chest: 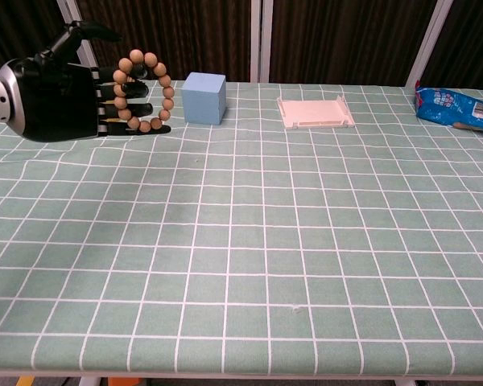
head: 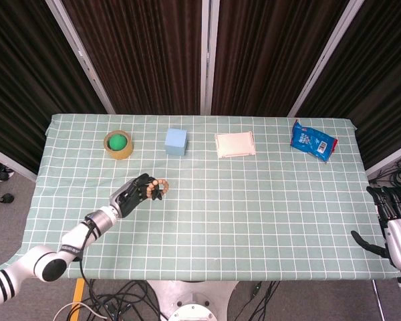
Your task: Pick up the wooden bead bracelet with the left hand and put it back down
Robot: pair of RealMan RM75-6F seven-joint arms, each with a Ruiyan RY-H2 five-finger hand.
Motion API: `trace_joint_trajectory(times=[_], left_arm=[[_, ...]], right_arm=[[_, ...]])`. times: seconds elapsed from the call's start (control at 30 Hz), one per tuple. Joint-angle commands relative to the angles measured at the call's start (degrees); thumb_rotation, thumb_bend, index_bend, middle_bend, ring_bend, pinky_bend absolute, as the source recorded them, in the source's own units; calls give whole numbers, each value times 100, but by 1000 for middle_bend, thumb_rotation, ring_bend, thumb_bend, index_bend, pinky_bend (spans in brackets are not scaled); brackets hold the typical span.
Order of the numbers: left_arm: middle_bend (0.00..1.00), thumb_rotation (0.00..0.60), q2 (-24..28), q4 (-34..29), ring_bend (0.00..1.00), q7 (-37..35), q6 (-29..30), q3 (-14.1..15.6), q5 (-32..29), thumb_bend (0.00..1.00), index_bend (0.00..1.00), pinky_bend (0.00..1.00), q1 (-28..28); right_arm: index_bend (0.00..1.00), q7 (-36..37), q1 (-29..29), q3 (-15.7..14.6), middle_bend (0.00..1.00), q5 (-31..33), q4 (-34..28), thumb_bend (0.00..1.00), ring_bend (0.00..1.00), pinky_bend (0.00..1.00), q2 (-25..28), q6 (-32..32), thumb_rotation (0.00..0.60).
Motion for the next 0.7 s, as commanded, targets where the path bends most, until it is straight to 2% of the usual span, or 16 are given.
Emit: trace_joint_trajectory(times=[0.03,0.13,0.37,0.5,0.7], left_arm=[[724,186,216,-206,556,-881,-99,43,241,410,605,183,-52],[741,170,319,-241,568,-1268,36,184,549,388,643,182,-115],[860,131,498,-61,725,-2176,663,812,1214,370,797,177,-469],[883,129,643,110,755,-2755,951,1271,1478,367,818,178,-792],[898,105,930,204,781,-3040,628,1817,1370,319,803,199,-1376]], right_arm=[[58,7,-3,-1,140,-4,4,108,0,0,-1,7,600],[58,21,-10,-4,140,-7,14,108,0,0,-7,16,600],[58,60,-21,-4,140,-8,44,108,0,0,-11,32,600],[58,85,-17,3,140,1,66,108,0,0,-17,26,600],[58,113,-11,10,140,5,94,108,0,0,-23,23,600]])
